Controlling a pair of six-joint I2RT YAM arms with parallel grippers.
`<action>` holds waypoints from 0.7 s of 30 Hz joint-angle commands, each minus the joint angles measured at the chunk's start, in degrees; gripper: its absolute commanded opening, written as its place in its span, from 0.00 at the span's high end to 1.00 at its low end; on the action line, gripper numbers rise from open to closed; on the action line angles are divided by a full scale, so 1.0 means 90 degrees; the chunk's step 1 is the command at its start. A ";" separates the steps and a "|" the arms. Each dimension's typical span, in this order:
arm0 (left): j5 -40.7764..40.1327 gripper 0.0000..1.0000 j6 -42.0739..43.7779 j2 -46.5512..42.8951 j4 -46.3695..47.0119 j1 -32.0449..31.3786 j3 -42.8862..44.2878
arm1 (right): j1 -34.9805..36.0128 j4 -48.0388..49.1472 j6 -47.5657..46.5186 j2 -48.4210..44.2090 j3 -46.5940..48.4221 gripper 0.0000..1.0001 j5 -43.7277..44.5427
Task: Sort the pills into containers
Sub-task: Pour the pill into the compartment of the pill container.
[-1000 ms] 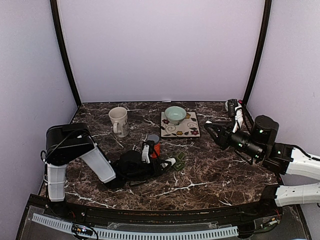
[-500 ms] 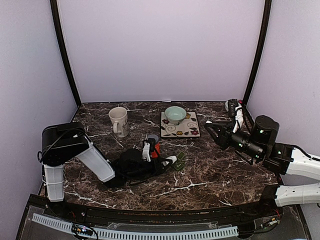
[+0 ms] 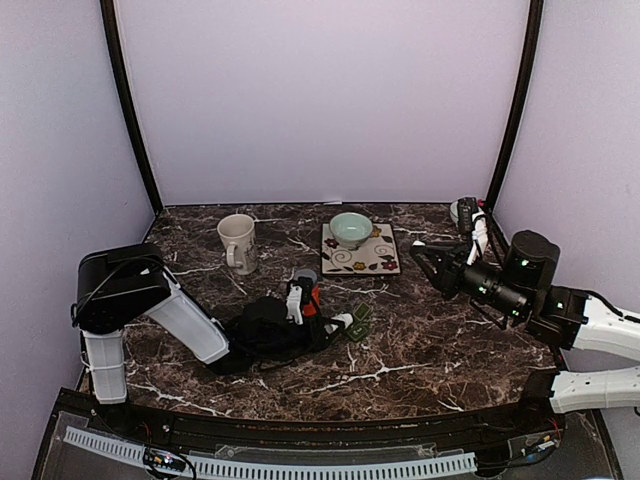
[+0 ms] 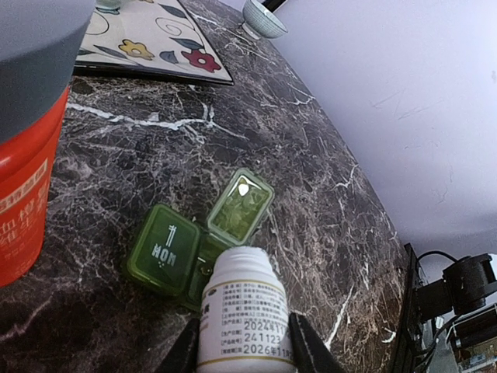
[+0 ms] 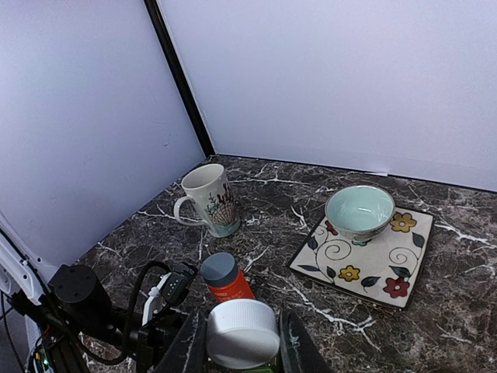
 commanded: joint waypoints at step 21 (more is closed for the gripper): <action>-0.0390 1.00 0.0244 -0.0489 -0.0537 -0.0142 0.0216 | -0.0059 0.0116 0.0066 -0.0102 -0.0041 1.00 -0.0066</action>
